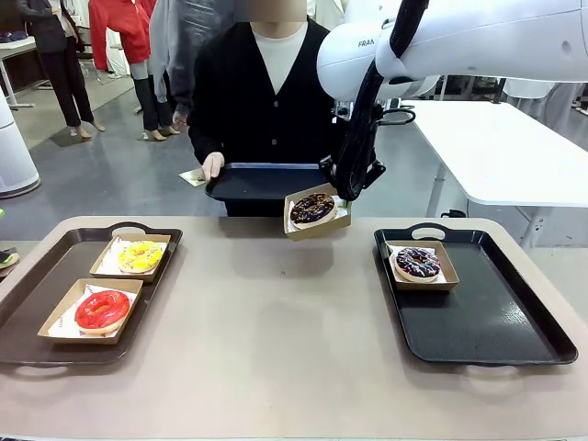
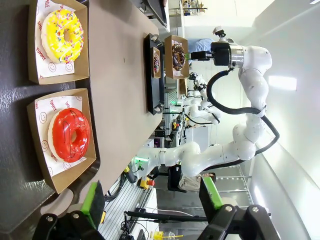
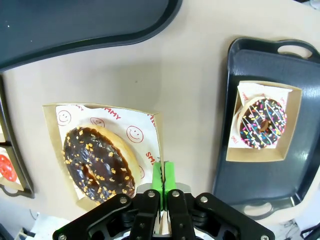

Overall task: Individually package the donuts and arrange them on the tray.
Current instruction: Place the picked Paper togo box on the Handle tray.

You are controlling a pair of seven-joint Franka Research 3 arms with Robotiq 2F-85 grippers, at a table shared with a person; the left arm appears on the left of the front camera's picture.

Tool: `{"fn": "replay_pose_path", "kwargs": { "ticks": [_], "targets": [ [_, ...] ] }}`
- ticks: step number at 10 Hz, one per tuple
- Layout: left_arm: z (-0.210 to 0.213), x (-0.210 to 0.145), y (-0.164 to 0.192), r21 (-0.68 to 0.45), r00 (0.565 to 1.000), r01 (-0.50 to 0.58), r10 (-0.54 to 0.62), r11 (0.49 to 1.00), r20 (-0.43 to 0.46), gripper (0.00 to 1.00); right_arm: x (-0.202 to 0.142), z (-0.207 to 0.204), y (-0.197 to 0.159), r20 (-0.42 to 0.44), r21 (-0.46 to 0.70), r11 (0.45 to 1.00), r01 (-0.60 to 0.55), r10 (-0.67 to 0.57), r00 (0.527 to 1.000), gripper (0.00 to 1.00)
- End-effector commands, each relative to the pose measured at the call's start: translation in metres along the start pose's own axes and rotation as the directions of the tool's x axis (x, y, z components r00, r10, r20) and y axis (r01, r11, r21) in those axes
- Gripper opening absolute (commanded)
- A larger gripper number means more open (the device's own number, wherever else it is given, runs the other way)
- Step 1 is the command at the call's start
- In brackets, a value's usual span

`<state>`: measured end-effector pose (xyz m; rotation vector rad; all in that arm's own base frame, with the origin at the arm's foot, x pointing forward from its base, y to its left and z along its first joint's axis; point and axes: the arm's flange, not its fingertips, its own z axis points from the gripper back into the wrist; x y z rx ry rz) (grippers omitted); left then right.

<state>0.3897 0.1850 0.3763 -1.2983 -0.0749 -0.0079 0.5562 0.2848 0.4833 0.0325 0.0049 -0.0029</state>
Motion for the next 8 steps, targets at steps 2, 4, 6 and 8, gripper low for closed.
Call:
{"fn": "replay_pose_path", "kwargs": {
  "ticks": [2,4,6,8],
  "targets": [
    [0.0015,-0.0015,-0.0009,-0.008,1.000,0.012,-0.012,1.000,0.000,1.00,-0.0031,0.0005,-0.0019,0.004,0.000,1.000,0.004,-0.004,1.000,0.02],
    [0.0015,-0.0015,-0.0009,-0.008,1.000,0.012,-0.012,1.000,0.000,1.00,-0.0031,0.0005,-0.0019,0.004,0.000,1.000,0.004,-0.004,1.000,0.02],
    [0.0015,-0.0015,-0.0009,-0.008,1.000,0.012,-0.012,1.000,0.000,1.00,-0.0031,0.0005,-0.0019,0.004,0.000,1.000,0.004,-0.004,1.000,0.02],
    [0.0015,-0.0015,-0.0009,-0.008,1.000,0.012,-0.012,1.000,0.000,1.00,-0.0031,0.0005,-0.0019,0.004,0.000,1.000,0.004,-0.004,1.000,0.02]
  ]
}}
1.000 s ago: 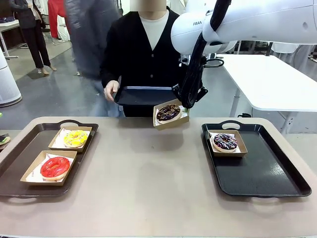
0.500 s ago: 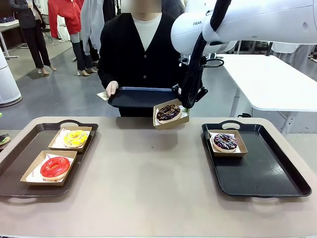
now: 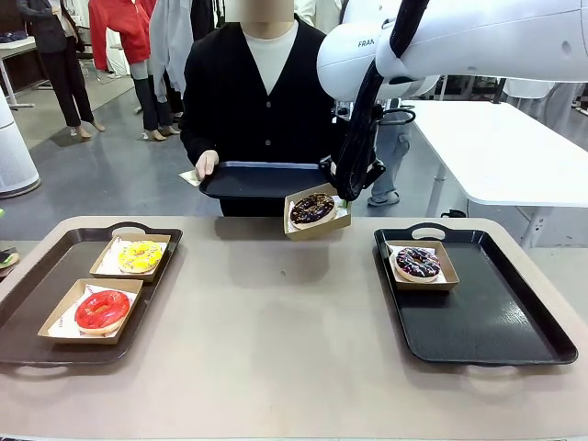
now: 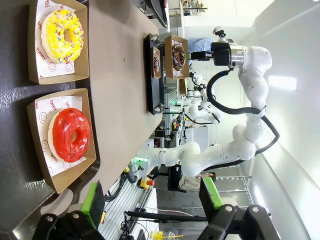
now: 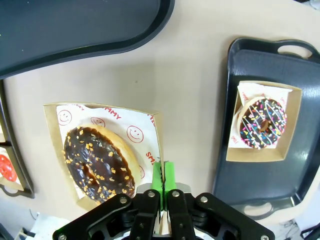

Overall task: Individually package the donuts and arrange them on the tray.
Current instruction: Place the picked Paper togo box on the Handle tray.

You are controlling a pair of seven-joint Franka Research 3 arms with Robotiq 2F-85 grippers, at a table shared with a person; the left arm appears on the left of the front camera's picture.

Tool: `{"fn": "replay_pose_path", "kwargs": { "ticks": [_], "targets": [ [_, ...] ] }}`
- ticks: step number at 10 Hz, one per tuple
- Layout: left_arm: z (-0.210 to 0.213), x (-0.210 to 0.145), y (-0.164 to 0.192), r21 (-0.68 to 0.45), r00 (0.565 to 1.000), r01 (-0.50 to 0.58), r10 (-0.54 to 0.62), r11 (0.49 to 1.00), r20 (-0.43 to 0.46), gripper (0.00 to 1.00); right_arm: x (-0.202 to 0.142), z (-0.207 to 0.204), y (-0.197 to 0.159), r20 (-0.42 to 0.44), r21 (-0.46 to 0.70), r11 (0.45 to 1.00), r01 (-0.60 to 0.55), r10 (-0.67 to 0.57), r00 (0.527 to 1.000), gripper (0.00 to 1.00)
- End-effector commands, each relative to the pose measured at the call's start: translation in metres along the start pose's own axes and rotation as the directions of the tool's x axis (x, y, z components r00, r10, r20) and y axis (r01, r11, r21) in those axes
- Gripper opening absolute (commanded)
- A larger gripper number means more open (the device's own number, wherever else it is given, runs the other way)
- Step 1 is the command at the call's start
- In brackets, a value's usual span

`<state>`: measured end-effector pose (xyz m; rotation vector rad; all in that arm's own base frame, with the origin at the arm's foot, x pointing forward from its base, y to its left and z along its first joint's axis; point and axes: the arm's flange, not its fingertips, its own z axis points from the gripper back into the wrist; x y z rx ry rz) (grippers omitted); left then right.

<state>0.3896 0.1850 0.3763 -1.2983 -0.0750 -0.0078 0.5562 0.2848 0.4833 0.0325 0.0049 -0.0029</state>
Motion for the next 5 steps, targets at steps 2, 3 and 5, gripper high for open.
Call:
{"fn": "replay_pose_path", "kwargs": {
  "ticks": [2,3,5],
  "targets": [
    [0.001,-0.002,-0.001,-0.008,1.000,0.012,-0.012,1.000,0.000,1.00,0.000,0.000,0.000,0.000,0.000,1.000,0.000,0.000,1.000,0.02],
    [0.001,-0.002,-0.001,-0.008,1.000,0.012,-0.012,1.000,0.000,1.00,-0.011,0.008,-0.007,-0.003,-0.052,0.998,-0.045,0.044,0.999,0.02],
    [0.001,-0.002,-0.001,-0.008,1.000,0.012,-0.012,1.000,0.000,1.00,-0.040,0.037,-0.036,0.027,-0.074,0.997,-0.035,0.037,0.999,0.02]
  ]
}}
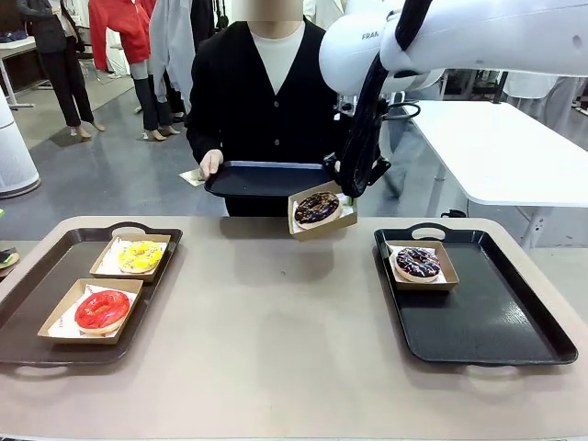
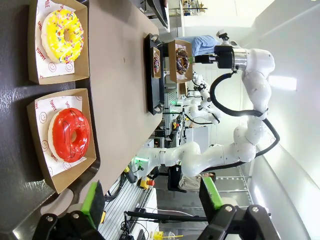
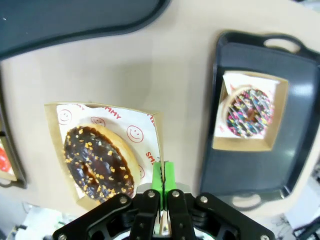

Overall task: Individually package the donuts and arrange them on the tray.
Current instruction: Place the picked Paper togo box on the Handle tray.

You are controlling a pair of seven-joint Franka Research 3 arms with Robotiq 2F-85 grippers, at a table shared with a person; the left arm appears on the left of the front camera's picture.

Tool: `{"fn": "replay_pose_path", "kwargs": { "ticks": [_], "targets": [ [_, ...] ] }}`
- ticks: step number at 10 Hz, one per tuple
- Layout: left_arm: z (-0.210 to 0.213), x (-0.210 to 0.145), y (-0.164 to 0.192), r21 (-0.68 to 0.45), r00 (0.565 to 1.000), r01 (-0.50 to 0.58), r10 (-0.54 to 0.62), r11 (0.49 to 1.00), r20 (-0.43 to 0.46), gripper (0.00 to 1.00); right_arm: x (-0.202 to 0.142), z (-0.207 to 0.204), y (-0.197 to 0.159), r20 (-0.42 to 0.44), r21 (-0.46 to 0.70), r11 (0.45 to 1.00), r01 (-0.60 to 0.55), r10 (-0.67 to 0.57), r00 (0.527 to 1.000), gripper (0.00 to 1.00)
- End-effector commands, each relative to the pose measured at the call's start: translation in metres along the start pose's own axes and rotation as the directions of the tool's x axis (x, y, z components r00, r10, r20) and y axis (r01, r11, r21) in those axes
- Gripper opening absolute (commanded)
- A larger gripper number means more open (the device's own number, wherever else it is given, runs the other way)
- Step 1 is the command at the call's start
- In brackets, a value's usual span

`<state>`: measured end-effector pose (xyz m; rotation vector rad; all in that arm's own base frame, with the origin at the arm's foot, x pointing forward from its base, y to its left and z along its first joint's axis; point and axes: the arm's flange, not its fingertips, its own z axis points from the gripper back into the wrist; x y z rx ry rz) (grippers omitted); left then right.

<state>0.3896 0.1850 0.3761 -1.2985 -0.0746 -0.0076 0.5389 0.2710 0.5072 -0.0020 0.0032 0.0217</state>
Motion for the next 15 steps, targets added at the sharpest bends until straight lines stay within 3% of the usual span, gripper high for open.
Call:
{"fn": "replay_pose_path", "kwargs": {
  "ticks": [1,3,8,13,15],
  "targets": [
    [0.001,-0.001,-0.001,-0.008,1.000,0.012,-0.012,1.000,0.000,1.00,-0.041,0.027,-0.042,0.036,-0.028,1.000,-0.008,0.009,0.999,0.02],
    [0.001,-0.001,-0.001,-0.008,1.000,0.012,-0.012,1.000,0.000,1.00,-0.075,0.042,-0.086,0.040,-0.018,0.999,0.035,-0.034,0.999,0.02],
    [0.001,-0.001,-0.001,-0.008,1.000,0.012,-0.012,1.000,0.000,1.00,-0.150,-0.001,-0.168,0.032,0.058,0.995,0.087,-0.089,0.996,0.02],
    [0.001,-0.001,-0.001,-0.008,1.000,0.012,-0.012,1.000,0.000,1.00,-0.163,-0.055,-0.215,0.016,0.071,0.985,0.157,-0.158,0.987,0.02],
    [0.001,-0.001,-0.001,-0.008,1.000,0.012,-0.012,1.000,0.000,1.00,-0.164,-0.052,-0.210,-0.003,0.044,0.985,0.167,-0.167,0.986,0.02]
  ]
}}
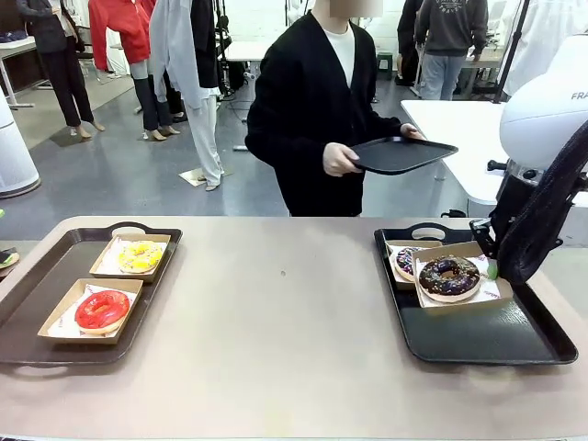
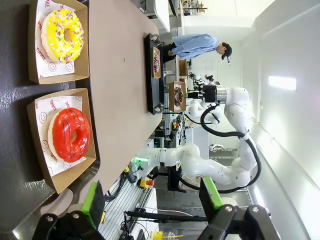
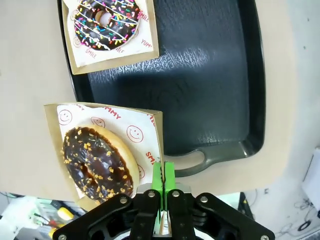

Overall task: Individually package the donuts and arrange them on the tray.
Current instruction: Place the picked Paper togo box on the Handle tray.

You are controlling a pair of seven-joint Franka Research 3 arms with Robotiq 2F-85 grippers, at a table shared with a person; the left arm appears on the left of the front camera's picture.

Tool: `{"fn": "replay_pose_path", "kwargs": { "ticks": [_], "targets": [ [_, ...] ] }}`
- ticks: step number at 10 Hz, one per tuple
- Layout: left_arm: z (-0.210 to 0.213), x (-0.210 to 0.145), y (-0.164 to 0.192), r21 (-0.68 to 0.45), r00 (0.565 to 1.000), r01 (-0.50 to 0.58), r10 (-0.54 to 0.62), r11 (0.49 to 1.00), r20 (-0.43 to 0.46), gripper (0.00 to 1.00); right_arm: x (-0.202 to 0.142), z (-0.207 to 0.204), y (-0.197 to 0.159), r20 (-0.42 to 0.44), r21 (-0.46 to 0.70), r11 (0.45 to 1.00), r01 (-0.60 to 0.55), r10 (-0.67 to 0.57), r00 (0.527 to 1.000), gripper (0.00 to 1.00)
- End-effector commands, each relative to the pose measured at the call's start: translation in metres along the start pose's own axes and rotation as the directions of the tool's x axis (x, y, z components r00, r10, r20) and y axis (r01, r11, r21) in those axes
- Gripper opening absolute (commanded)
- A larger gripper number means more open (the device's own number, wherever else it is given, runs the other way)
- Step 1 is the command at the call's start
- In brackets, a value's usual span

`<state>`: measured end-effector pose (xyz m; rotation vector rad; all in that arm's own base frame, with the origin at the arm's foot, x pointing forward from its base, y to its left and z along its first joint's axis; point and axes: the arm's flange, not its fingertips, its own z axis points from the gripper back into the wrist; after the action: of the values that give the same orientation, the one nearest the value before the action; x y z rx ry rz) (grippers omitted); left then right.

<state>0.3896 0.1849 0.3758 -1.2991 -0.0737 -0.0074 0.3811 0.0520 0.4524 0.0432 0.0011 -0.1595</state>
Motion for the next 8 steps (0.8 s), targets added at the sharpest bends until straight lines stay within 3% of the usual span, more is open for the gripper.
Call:
{"fn": "replay_pose_path", "kwargs": {
  "ticks": [1,8],
  "targets": [
    [0.0017,-0.0015,-0.0013,-0.007,1.000,0.013,-0.013,1.000,0.000,1.00,-0.0026,0.0039,0.0054,-0.002,-0.001,1.000,-0.014,0.014,1.000,0.02],
    [0.0017,-0.0015,-0.0013,-0.007,1.000,0.013,-0.013,1.000,0.000,1.00,-0.0012,0.0016,0.0048,0.001,-0.006,1.000,-0.011,0.011,1.000,0.02]
  ]
}}
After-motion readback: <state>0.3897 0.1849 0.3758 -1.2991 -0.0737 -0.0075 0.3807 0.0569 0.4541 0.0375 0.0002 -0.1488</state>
